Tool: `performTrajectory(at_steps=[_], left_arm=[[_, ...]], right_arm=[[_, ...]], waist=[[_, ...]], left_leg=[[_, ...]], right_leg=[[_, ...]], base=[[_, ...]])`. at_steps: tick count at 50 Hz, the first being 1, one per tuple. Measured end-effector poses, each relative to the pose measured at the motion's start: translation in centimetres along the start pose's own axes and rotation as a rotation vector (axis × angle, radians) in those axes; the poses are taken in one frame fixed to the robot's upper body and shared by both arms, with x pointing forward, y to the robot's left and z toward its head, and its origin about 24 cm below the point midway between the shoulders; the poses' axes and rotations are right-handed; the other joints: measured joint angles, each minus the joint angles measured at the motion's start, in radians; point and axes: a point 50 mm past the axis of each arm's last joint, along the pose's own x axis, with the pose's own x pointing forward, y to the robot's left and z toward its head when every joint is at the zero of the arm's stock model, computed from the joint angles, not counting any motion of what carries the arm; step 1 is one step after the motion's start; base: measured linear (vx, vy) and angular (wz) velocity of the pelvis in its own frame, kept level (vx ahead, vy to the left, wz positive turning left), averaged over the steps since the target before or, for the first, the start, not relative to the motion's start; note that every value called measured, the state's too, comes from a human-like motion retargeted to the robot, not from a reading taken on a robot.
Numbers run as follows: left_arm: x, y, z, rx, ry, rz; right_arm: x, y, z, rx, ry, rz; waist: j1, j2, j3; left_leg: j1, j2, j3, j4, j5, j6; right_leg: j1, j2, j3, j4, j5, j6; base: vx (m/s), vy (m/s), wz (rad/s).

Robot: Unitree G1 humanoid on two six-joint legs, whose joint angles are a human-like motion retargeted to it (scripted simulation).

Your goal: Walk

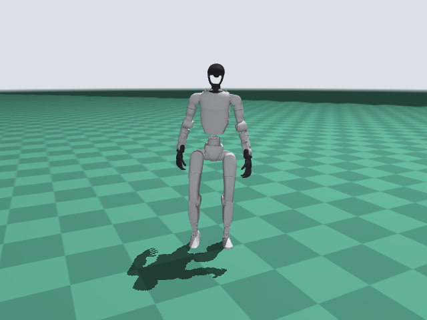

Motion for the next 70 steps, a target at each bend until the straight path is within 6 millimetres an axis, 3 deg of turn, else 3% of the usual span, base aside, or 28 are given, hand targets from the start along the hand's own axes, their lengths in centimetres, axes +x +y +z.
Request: performTrajectory(at_steps=[3, 7, 12, 15, 17, 20, 23, 28, 30, 33, 38, 40, 43, 45, 47, 55, 59, 62, 66, 70], left_arm=[[0.5, 1.9, 4.2, 0.04, -0.141, 0.033], [0.5, 3.1, 7.0, 0.072, -0.236, 0.057], [0.6, 1.5, 6.4, 0.092, -0.232, 0.014], [0.6, -0.7, 4.1, 0.107, -0.145, -0.058], [0.5, -2.0, 2.3, 0.103, -0.07, -0.092], [0.0, -2.8, -0.6, 0.087, 0.047, -0.116], [-1.1, -3.5, -4.3, 0.086, 0.164, -0.135], [-3.8, -5.5, -10.2, -0.019, 0.33, -0.148], [-5.2, -6.4, -12.4, -0.066, 0.403, -0.155], [-7.3, -7.4, -15.3, -0.111, 0.51, -0.158], [-9.0, -8.7, -17.2, -0.179, 0.587, -0.165], [-9.2, -9.0, -17.4, -0.199, 0.588, -0.163], [-8.9, -9.2, -17.0, -0.21, 0.566, -0.163], [-8.4, -9.2, -16.4, -0.207, 0.544, -0.17], [-7.8, -8.9, -15.7, -0.19, 0.514, -0.171], [-4.3, -4.9, -11.0, -0.108, 0.309, -0.085], [-2.8, -2.7, -8.3, -0.118, 0.234, -0.032], [-2.4, -1.6, -7.6, -0.128, 0.227, 0.0], [-2.6, -0.3, -7.9, -0.123, 0.251, 0.038], [-3.3, 0.3, -9.3, -0.106, 0.298, 0.048]], right_arm=[[-0.1, 0.1, -0.6, 0.012, 0.019, 0.003], [0.1, 0.1, 0.1, 0.008, 0.008, 0.008], [0.3, 0.6, 1.1, 0.027, -0.038, 0.01], [0.4, 0.6, 2.0, 0.041, -0.072, 0.006], [0.5, -0.6, 3.3, 0.026, -0.108, -0.023], [0.5, -2.8, 6.3, -0.021, -0.187, -0.08], [0.4, -3.6, 8.7, -0.05, -0.266, -0.105], [-0.2, -5.3, 12.3, -0.097, -0.389, -0.168], [-0.4, -5.5, 13.1, -0.099, -0.422, -0.181], [-0.4, -5.0, 13.5, -0.091, -0.451, -0.173], [-0.2, -4.6, 12.8, -0.093, -0.426, -0.162], [0.0, -4.1, 12.1, -0.092, -0.396, -0.146], [0.3, -3.4, 10.5, -0.094, -0.34, -0.118], [0.4, -3.0, 9.2, -0.095, -0.293, -0.099], [0.6, -2.3, 7.7, -0.087, -0.243, -0.078], [0.5, -0.1, 3.2, 0.02, -0.114, -0.019], [0.4, -1.2, 3.3, -0.003, -0.116, -0.035], [0.4, -2.2, 4.2, -0.045, -0.137, -0.06], [0.4, -3.1, 6.3, -0.07, -0.196, -0.084], [0.5, -2.6, 7.8, -0.064, -0.253, -0.079]], waist=[[-0.017, -0.046, 0.025], [-0.001, -0.056, 0.042], [-0.03, -0.035, 0.01], [-0.06, -0.028, -0.017], [-0.09, -0.035, -0.011], [-0.115, -0.073, 0.004], [-0.098, -0.11, -0.02], [-0.083, -0.128, -0.006], [-0.07, -0.123, -0.002], [-0.025, -0.106, 0.004], [-0.014, -0.089, 0.02], [0.0, -0.099, 0.022], [0.028, -0.098, 0.033], [0.035, -0.102, 0.03], [0.023, -0.099, 0.021], [-0.002, -0.119, -0.009], [-0.011, -0.114, 0.008], [-0.023, -0.105, 0.016], [-0.039, -0.089, 0.024], [-0.048, -0.087, 0.011]], left_leg=[[0.08, -0.028, -0.005, 0.008, -0.033, -0.051], [0.176, 0.02, 0.014, 0.005, -0.067, -0.137], [0.23, 0.0, -0.045, 0.038, -0.037, -0.219], [0.225, -0.039, -0.088, 0.092, 0.096, -0.268], [0.191, -0.095, -0.083, 0.177, 0.248, -0.279], [0.088, -0.173, 0.055, 0.404, 0.431, -0.279], [-0.044, -0.139, 0.195, 0.619, 0.534, -0.279], [-0.152, -0.123, 0.169, 0.694, 0.362, -0.279], [-0.181, -0.14, 0.12, 0.638, 0.314, -0.279], [-0.195, -0.079, 0.035, 0.508, 0.244, -0.262], [-0.198, -0.082, -0.127, 0.236, 0.186, -0.071], [-0.194, -0.099, -0.217, 0.134, 0.212, 0.01], [-0.163, -0.097, -0.326, 0.009, 0.264, -0.017], [-0.148, -0.088, -0.309, 0.024, 0.222, -0.048], [-0.133, -0.089, -0.257, 0.023, 0.196, -0.028], [-0.089, -0.099, -0.215, -0.021, 0.148, -0.014], [-0.084, -0.088, -0.167, -0.019, 0.114, 0.0], [-0.084, -0.067, -0.118, -0.019, 0.088, 0.005], [-0.078, -0.025, -0.034, -0.023, 0.058, 0.009], [-0.062, 0.003, 0.066, -0.028, 0.031, 0.01]], right_leg=[[-0.022, -0.044, 0.032, -0.302, 0.029, 0.095], [-0.065, -0.015, 0.018, -0.526, 0.005, 0.104], [-0.044, -0.063, -0.021, -0.514, 0.044, 0.104], [-0.031, -0.102, -0.021, -0.461, 0.059, 0.09], [-0.032, -0.16, -0.015, -0.417, 0.039, 0.085], [-0.009, -0.266, -0.061, -0.395, 0.016, 0.096], [0.01, -0.282, -0.09, -0.412, 0.005, 0.073], [0.083, -0.23, -0.109, -0.428, -0.042, 0.016], [0.113, -0.199, -0.122, -0.437, -0.056, -0.004], [0.17, -0.096, -0.133, -0.455, -0.089, -0.062], [0.229, -0.043, -0.123, -0.461, -0.124, -0.088], [0.25, -0.039, -0.103, -0.465, -0.134, -0.093], [0.285, -0.019, -0.069, -0.469, -0.153, -0.1], [0.304, -0.016, -0.047, -0.471, -0.168, -0.103], [0.322, -0.011, -0.055, -0.472, -0.187, -0.107], [0.33, -0.033, -0.021, -0.451, -0.238, -0.104], [0.3, -0.045, 0.016, -0.421, -0.235, -0.09], [0.261, -0.051, 0.059, -0.393, -0.194, -0.079], [0.204, -0.05, 0.041, -0.34, -0.174, -0.052], [0.185, -0.077, -0.159, -0.325, -0.214, -0.065]], base=[[0.62, -0.17, 0.24], [0.63, -0.29, -0.17], [0.72, 0.06, 0.63], [0.75, 0.09, 1.25], [0.5, 0.23, 1.27], [0.36, 0.29, 0.92], [0.4, -0.14, 0.36], [0.45, -0.29, -0.17], [0.53, -0.23, -0.45], [0.41, -0.35, -0.73], [0.36, 0.01, -0.3], [0.35, 0.08, -0.65], [0.33, 0.14, -0.8], [0.28, 0.15, -0.55], [0.26, 0.14, -0.17], [0.21, 0.16, -0.26], [-0.01, 0.16, -0.69], [-0.03, 0.15, -1.12], [-0.07, 0.1, -1.54], [0.02, 0.02, -1.76]])
